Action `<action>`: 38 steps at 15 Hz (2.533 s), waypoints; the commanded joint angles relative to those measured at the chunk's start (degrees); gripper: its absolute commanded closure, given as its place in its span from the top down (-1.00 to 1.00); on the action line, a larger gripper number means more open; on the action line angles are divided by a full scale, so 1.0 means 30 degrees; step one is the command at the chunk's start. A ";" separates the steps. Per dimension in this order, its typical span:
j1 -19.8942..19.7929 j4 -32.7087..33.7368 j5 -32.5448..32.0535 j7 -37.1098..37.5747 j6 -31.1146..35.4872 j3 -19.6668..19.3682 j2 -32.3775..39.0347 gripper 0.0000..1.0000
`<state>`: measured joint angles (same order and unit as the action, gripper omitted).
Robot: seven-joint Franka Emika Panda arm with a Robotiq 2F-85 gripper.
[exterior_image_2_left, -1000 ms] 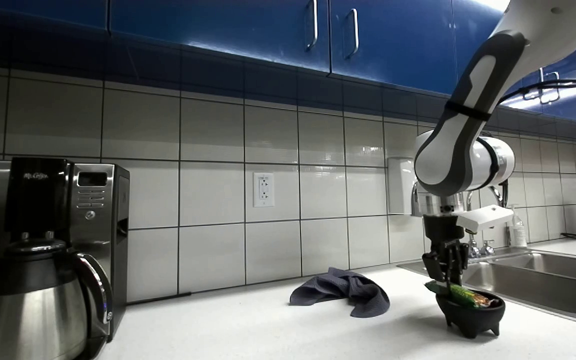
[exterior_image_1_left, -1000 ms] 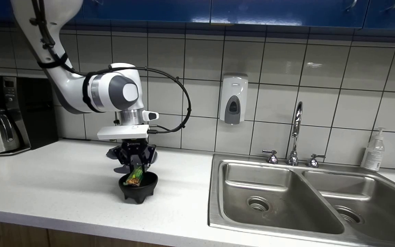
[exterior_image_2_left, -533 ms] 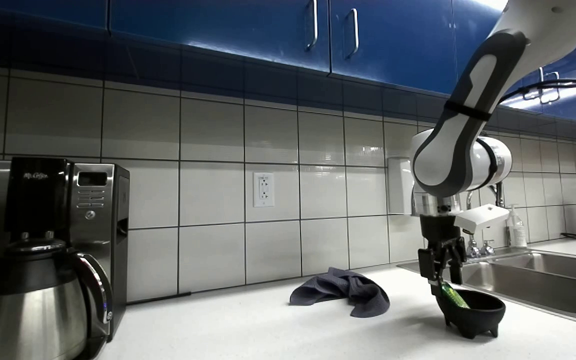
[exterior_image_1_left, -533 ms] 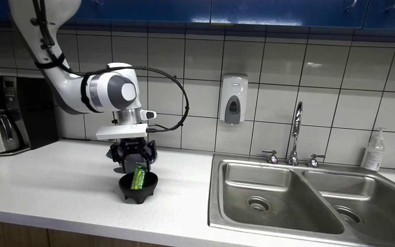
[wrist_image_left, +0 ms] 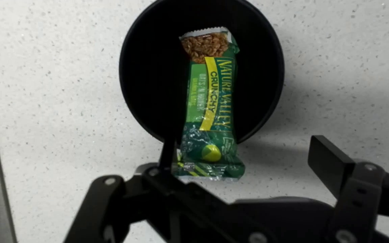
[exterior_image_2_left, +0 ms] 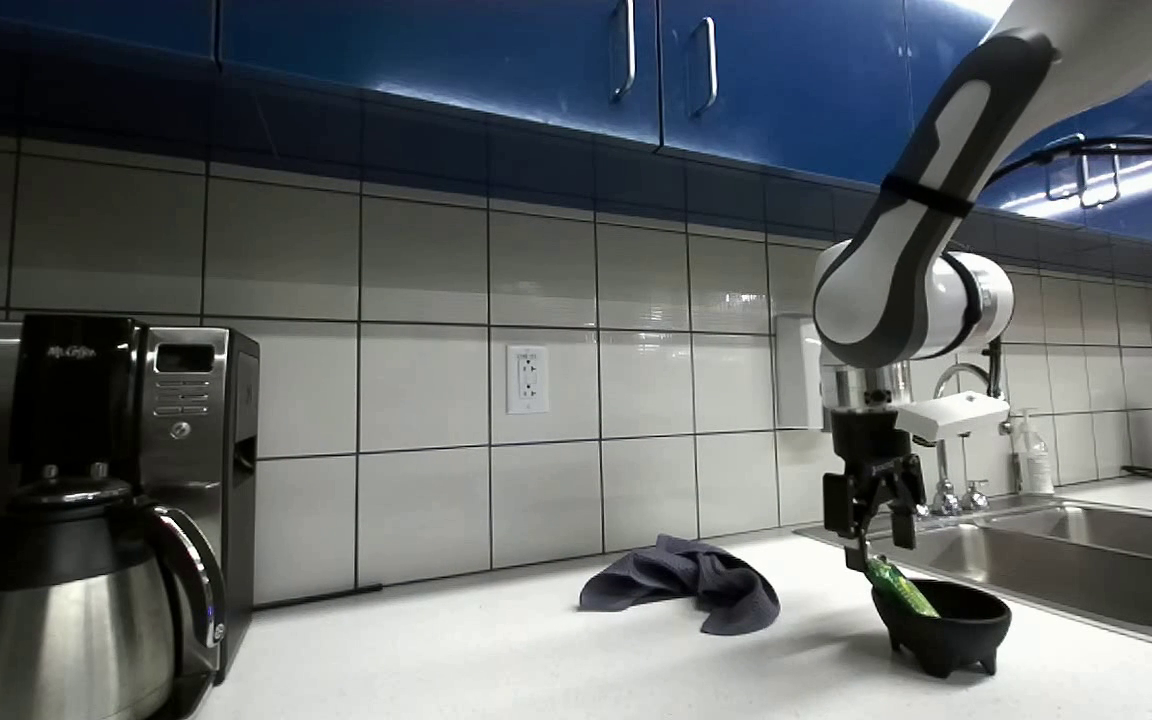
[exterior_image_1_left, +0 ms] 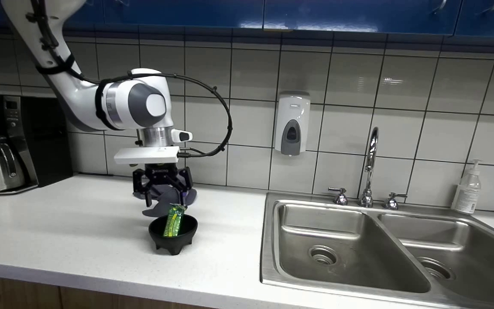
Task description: Put the green bar in the bowl
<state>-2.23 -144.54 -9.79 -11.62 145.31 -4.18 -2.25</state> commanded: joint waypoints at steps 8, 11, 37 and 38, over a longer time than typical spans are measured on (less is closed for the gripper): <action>0.0412 -0.0405 0.1296 -0.0067 -0.5132 0.0340 -0.4048 1.00; 0.0566 -0.1819 0.1351 0.0202 -0.5080 0.0552 -0.5647 1.00; 0.0863 -0.4701 0.1486 0.0465 -0.4768 0.0493 -0.8309 1.00; 0.0863 -0.4703 0.1486 0.0465 -0.4768 0.0493 -0.8309 1.00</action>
<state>0.45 -158.70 -5.41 -10.19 131.11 -2.83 -27.15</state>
